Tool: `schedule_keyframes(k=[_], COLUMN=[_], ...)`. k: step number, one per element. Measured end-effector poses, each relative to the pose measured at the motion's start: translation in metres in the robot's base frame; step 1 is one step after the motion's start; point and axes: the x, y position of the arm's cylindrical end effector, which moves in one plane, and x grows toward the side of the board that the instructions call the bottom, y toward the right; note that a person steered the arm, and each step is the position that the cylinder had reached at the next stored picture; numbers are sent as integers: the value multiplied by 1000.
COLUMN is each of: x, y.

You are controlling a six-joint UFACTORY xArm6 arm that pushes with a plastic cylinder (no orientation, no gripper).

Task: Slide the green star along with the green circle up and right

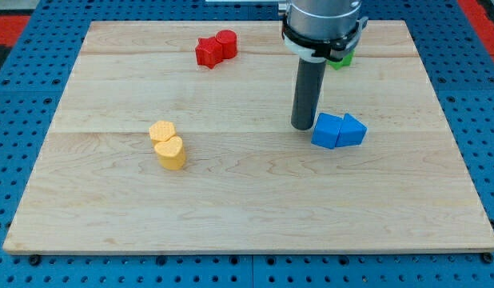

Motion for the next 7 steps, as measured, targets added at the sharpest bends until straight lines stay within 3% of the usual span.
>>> schedule_keyframes(k=[2, 4, 7], x=[-59, -118, -139], y=[4, 45, 64])
